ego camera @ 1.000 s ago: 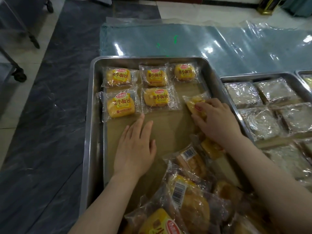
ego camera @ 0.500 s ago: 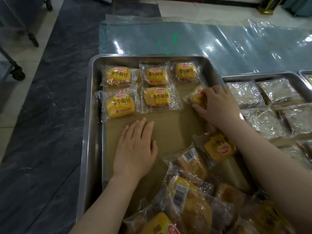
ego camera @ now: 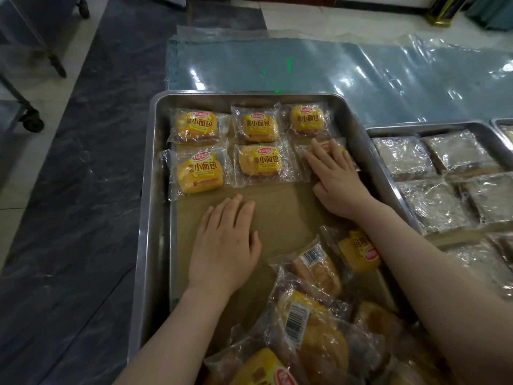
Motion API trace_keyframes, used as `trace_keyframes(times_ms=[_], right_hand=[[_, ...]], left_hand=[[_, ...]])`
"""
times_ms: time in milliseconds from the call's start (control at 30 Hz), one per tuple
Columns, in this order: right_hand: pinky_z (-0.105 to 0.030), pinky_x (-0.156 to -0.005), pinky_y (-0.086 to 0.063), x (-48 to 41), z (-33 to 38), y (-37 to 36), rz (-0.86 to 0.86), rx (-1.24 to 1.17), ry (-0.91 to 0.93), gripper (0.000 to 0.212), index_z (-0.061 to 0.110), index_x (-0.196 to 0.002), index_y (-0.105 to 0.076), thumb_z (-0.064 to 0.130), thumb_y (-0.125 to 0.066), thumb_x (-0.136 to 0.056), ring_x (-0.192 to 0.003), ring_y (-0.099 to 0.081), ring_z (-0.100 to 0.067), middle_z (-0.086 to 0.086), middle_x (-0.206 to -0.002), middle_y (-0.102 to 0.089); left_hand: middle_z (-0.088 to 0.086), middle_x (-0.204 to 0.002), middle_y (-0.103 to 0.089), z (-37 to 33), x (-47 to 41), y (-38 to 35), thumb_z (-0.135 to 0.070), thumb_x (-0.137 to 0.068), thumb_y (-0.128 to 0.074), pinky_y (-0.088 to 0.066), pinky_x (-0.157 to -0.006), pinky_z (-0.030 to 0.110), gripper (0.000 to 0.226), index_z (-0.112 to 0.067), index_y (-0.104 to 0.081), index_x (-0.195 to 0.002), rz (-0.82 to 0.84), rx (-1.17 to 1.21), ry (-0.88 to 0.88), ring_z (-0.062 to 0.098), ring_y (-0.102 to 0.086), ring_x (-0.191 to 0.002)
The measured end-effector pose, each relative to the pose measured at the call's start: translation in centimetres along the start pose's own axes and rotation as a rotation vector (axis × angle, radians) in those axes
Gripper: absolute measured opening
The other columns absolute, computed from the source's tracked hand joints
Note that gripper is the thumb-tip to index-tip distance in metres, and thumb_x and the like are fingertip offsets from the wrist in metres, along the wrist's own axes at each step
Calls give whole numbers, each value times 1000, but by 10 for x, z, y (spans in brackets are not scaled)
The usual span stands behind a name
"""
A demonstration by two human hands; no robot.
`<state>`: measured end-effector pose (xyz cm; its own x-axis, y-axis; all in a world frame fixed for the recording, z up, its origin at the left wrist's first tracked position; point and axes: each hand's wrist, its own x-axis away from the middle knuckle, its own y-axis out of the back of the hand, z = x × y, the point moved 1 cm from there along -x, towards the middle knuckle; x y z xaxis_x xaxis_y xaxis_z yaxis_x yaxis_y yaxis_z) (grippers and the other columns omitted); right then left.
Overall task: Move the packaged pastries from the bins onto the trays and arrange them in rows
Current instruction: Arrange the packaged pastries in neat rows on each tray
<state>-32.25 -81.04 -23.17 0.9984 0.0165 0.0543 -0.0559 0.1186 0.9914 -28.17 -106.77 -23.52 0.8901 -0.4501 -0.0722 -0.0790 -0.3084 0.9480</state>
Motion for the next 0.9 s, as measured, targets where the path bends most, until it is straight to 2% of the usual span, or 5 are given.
trace_keyframes(times_ms=[200, 300, 433, 700, 900], right_hand=[[-38, -109, 20, -6, 11, 12, 70, -71, -40, 70, 28, -152, -5, 20, -41, -93, -140, 27, -17, 2, -159, 12], [-42, -115, -8, 11, 12, 39, -139, -137, -79, 52, 24, -139, -45, 16, -52, -88, -146, -10, -23, -1, -155, -26], [-25, -76, -38, 69, 5, 66, -226, -287, -142, 18, 23, -94, -69, 12, -60, -82, -92, -56, -19, 1, -107, -59], [-30, -110, -26, 162, -7, 43, 190, -82, 70, 73, 34, -149, -23, 30, -59, -86, -141, -23, -12, 13, -156, -22], [-40, -108, -26, 145, 6, 25, 142, -93, 18, 72, 34, -151, -5, 22, -44, -91, -143, -11, -17, 11, -158, -9]], left_hand=[[3, -149, -34, 3, 0, -1, -36, -91, -36, -9, -113, 34, 53, -20, -33, -141, 7, 28, 6, 19, -27, -138], [-3, -150, -31, 6, 3, 3, -34, -93, -42, -2, -112, 27, 51, -25, -32, -142, 31, 121, 7, 14, -21, -139], [-9, -139, -45, 2, 23, 13, -23, -90, -55, -16, -112, 28, 39, -27, -51, -129, 4, 352, 101, 8, -32, -133], [-23, -90, -62, -22, 29, 49, -25, -86, -64, -41, -69, 17, 12, -37, -65, -84, 181, 604, 317, -3, -56, -87], [-13, -101, -62, -69, 2, 50, -34, -85, -65, -42, -69, 14, 22, -26, -63, -106, 508, 493, 280, 2, -57, -88]])
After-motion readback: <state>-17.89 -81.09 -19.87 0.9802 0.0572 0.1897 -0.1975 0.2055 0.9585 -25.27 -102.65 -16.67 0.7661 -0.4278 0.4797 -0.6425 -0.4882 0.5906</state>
